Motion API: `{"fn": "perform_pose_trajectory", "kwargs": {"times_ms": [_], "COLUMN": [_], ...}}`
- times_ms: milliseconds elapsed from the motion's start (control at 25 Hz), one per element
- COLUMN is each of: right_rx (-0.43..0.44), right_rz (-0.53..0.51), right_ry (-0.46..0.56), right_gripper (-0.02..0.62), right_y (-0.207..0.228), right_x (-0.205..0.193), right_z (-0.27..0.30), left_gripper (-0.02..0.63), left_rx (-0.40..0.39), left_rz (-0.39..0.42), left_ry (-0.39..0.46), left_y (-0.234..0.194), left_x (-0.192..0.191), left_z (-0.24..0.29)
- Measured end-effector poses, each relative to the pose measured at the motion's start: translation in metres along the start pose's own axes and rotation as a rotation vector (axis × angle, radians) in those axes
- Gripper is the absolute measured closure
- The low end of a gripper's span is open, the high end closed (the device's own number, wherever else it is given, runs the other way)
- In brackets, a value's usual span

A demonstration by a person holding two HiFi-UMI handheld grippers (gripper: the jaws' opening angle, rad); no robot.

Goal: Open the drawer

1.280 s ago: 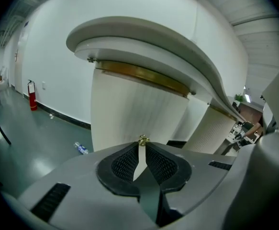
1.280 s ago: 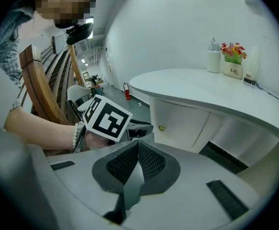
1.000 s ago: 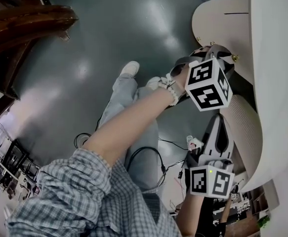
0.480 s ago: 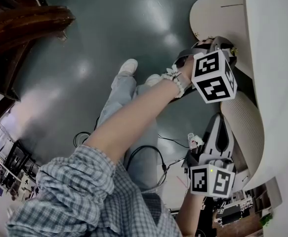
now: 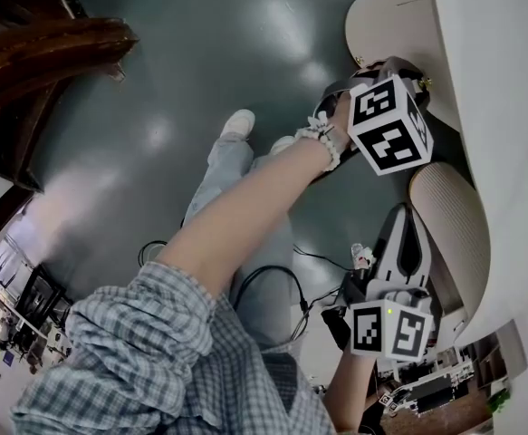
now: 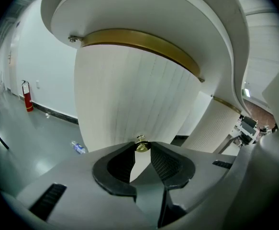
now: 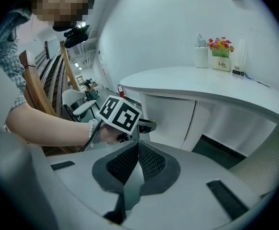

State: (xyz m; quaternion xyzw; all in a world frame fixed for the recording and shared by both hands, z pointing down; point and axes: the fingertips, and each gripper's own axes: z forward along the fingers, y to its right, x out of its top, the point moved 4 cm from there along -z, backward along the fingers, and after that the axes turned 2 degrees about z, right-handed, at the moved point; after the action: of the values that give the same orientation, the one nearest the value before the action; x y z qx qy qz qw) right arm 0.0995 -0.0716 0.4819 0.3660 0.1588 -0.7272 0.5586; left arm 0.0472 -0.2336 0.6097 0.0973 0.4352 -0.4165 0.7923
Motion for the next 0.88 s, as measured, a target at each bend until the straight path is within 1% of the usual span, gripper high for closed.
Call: {"fn": "perform_pose_trajectory", "kwargs": {"times_ms": [120, 480, 720, 880], "right_rx": [-0.001, -0.004, -0.019, -0.030], "right_rz": [0.013, 0.036, 0.022, 0.045], "right_ry": [0.006, 0.032, 0.050, 0.064], "right_gripper": [0.586, 0.586, 0.586, 0.586], "right_y": [-0.003, -0.006, -0.015, -0.017], "right_x": [0.000, -0.001, -0.002, -0.002], "right_z": [-0.003, -0.013, -0.019, -0.026], "left_gripper": [0.499, 0.499, 0.499, 0.499], "left_rx": [-0.004, 0.001, 0.004, 0.006], "left_rz": [0.012, 0.029, 0.017, 0.015], "left_ry": [-0.034, -0.055, -0.088, -0.109], "left_y": [-0.001, 0.008, 0.011, 0.014], "left_x": [-0.001, -0.018, -0.034, -0.043], "left_z": [-0.003, -0.023, -0.041, -0.054]}}
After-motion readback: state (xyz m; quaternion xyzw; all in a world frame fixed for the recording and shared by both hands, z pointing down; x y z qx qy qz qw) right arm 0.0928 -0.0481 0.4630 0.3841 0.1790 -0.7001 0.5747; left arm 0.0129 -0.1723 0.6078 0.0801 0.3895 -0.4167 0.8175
